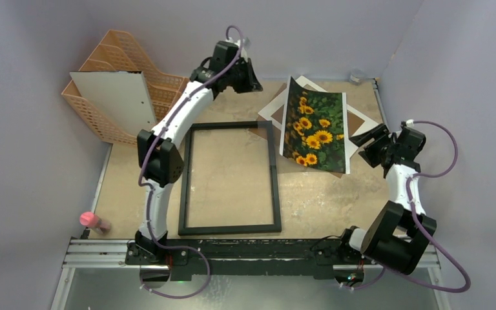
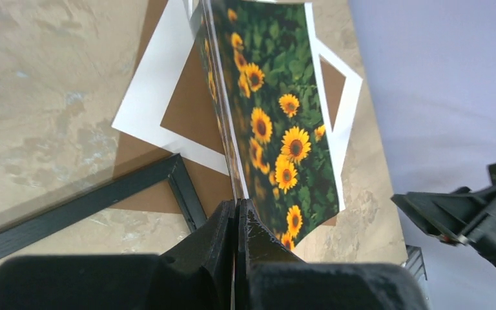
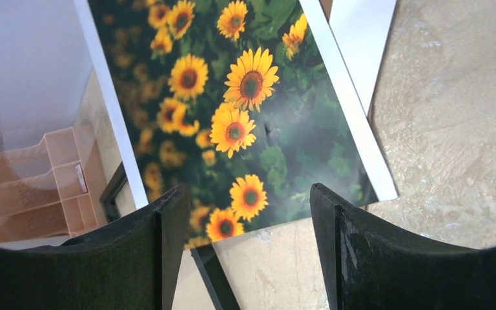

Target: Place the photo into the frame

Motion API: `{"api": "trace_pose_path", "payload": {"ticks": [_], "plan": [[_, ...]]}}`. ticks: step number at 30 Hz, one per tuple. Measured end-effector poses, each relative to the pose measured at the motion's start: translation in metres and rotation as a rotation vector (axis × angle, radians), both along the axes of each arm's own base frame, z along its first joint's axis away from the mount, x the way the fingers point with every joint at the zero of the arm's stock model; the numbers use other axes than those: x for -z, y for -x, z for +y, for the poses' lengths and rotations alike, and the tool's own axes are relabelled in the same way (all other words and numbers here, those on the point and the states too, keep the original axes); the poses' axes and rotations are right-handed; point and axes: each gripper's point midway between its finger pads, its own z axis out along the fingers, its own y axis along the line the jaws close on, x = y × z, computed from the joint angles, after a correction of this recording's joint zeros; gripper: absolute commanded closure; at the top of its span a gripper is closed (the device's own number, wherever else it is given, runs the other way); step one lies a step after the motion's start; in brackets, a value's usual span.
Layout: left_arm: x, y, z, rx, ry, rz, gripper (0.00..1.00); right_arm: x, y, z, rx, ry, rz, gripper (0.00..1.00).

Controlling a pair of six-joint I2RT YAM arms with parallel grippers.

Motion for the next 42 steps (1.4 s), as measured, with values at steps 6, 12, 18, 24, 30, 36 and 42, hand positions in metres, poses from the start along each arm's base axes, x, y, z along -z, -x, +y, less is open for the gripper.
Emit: {"api": "trace_pose_path", "payload": {"ticks": [6, 12, 18, 24, 30, 36, 42], "plan": [[-0.059, -0.002, 0.043, 0.024, 0.053, -0.102, 1.0, 0.002, -0.003, 0.005, -0.031, -0.009, -0.005, 0.28], [-0.116, 0.009, 0.102, 0.016, 0.038, -0.226, 1.0, -0.001, -0.007, 0.011, -0.061, -0.034, -0.022, 0.24], [-0.175, 0.038, 0.126, 0.023, 0.027, -0.378, 1.0, -0.026, -0.023, 0.029, -0.147, -0.055, -0.135, 0.01], [-0.225, 0.071, 0.118, 0.121, 0.111, -0.497, 1.0, -0.089, -0.047, 0.087, -0.337, -0.038, -0.407, 0.01], [-0.28, 0.108, 0.103, 0.248, 0.269, -0.617, 1.0, -0.16, -0.057, 0.144, -0.519, -0.074, -0.643, 0.01], [-0.328, 0.156, 0.094, 0.384, 0.435, -0.708, 1.0, -0.231, -0.056, 0.158, -0.591, -0.091, -0.865, 0.01], [-0.362, 0.191, 0.096, 0.463, 0.515, -0.783, 1.0, -0.284, -0.051, 0.163, -0.642, -0.061, -1.023, 0.01]]}}
